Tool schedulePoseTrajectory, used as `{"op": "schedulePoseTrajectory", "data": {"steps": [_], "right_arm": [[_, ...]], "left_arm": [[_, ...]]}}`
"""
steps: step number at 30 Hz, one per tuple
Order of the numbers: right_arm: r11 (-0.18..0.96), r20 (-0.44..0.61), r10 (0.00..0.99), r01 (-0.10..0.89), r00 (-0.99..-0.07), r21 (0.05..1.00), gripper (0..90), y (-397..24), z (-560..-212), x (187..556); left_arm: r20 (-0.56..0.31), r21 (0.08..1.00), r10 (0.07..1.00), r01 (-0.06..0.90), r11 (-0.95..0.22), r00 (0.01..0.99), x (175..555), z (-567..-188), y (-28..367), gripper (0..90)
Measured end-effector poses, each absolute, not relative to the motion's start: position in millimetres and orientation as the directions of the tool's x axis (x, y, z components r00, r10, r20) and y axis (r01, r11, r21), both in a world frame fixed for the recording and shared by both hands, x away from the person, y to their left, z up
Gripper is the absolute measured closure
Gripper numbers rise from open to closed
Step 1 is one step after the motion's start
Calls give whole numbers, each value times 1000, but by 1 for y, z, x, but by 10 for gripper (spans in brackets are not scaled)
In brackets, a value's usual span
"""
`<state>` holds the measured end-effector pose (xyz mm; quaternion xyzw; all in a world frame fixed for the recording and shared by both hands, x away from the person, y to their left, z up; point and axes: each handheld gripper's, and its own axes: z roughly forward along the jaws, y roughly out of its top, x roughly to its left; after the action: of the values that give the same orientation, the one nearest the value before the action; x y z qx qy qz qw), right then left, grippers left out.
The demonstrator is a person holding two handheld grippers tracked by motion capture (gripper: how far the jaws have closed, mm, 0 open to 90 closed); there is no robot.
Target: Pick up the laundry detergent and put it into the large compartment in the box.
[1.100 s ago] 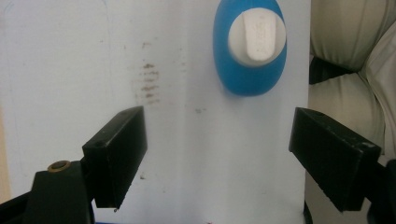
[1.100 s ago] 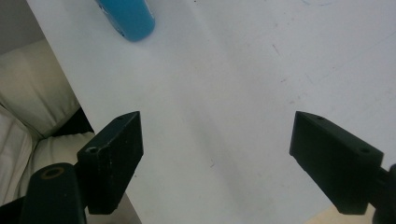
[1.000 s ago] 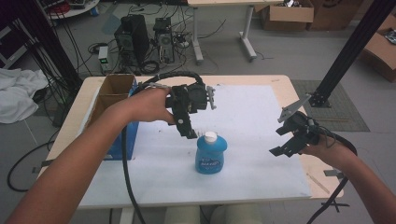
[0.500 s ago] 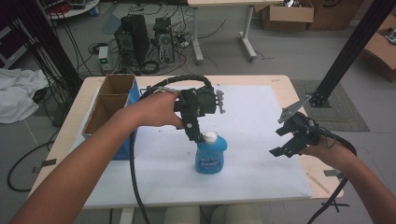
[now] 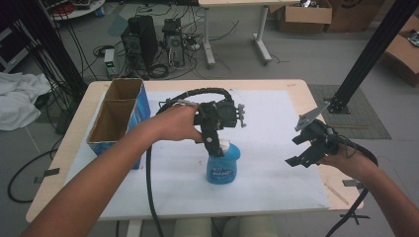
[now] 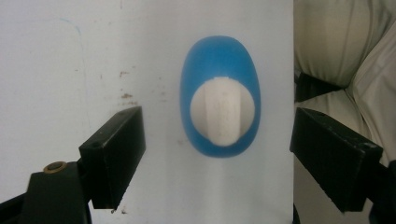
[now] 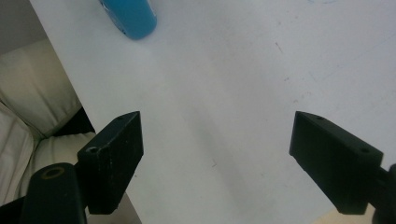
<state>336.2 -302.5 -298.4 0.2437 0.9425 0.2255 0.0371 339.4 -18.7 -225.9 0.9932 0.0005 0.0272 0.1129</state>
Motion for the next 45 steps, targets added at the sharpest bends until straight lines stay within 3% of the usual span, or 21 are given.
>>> {"op": "schedulePoseTrajectory", "data": {"steps": [33,45], "right_arm": [[770,53,476,445,-878,457,179,-307,-302,337],[766,60,478,449,-876,460,183,-308,-302,337]], "left_arm": [[29,155,7,2,-988,1000,341,-278,-40,188],[33,146,-3,-8,-989,999,342,-281,-40,198]]}}
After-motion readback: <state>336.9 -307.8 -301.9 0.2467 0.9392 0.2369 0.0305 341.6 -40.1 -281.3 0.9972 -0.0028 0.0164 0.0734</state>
